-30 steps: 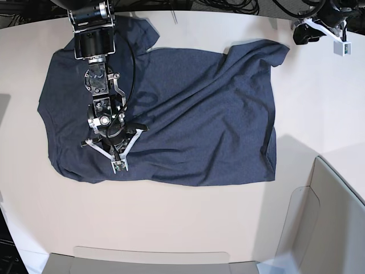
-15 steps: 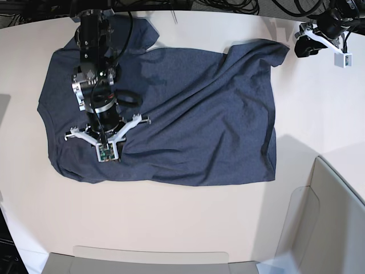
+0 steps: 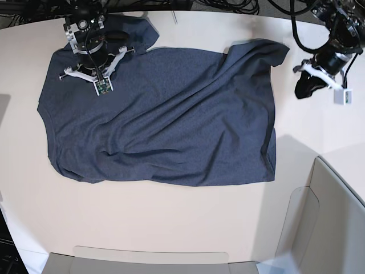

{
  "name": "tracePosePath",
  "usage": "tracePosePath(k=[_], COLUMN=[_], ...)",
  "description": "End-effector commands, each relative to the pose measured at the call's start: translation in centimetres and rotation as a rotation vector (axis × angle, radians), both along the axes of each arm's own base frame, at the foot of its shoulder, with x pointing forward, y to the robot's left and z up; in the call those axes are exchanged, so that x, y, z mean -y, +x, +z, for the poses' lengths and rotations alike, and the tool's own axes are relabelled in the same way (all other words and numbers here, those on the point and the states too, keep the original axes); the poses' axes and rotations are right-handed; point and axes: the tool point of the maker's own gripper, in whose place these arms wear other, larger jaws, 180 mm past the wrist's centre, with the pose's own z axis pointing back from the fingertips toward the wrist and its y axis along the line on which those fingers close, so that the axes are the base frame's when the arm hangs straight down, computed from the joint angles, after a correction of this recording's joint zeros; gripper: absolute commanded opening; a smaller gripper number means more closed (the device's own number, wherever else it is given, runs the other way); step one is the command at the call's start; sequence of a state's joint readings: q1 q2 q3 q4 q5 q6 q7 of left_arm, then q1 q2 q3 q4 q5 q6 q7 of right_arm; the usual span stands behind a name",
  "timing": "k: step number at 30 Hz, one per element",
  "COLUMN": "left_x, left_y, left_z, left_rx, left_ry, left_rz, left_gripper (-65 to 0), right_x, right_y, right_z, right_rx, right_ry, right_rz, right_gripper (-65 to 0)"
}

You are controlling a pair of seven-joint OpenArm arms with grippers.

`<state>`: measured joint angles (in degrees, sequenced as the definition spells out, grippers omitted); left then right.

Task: Layout the t-shirt on the table in an organized manner, then fold the t-shirt properly
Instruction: 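Release the shirt with the left gripper and press the hem flat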

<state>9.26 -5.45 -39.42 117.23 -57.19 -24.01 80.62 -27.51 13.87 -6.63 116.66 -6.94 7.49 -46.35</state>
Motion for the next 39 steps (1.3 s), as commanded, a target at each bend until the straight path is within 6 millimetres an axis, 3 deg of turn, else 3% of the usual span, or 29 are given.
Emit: tracePosePath(k=[1,6,13,17,23,29,33,39], left_x=[1.5,5.9,8.7,8.9,8.7,7.1,5.8,4.2], left_y=[0.8,3.5,7.5,10.4,13.6,13.8,14.1,14.7], left_z=[0.6,-1.6,-4.1,-5.0,-9.5,-14.9,-15.9,-15.7], left_rx=[0.028,-0.052,-0.142,-0.191,-0.314,-0.413,-0.403,-0.378], left_ry=[-0.013,0.109,0.281,0.315,0.333,0.454,0.543,0.647], left_rz=[-0.053,-0.208,-0.320,-0.339,-0.339,-0.331,-0.316,-0.299], left_gripper=[-64.6,-64.6,-64.6,-64.6,-64.6,-64.6,-64.6,-64.6], right_x=[0.1,1.0,2.4,2.5,3.2,4.9,7.0,7.8], right_y=[0.1,-1.8,-2.8,-3.1,-4.4,-5.3,-6.5,-7.1], right_z=[0.6,-0.8,-1.4,-1.5,-2.0,-2.6,-3.4,-3.3], right_rx=[0.025,-0.081,-0.149,-0.154,-0.194,-0.233,-0.302,-0.320], right_ry=[-0.002,-0.039,-0.092,-0.098,-0.132,-0.191,-0.253,-0.285], right_rz=[0.008,-0.016,-0.019,-0.017,0.014,0.038,0.031,0.049], right_gripper=[-65.0,-65.0,-65.0,-65.0,-65.0,-65.0,-65.0,-65.0])
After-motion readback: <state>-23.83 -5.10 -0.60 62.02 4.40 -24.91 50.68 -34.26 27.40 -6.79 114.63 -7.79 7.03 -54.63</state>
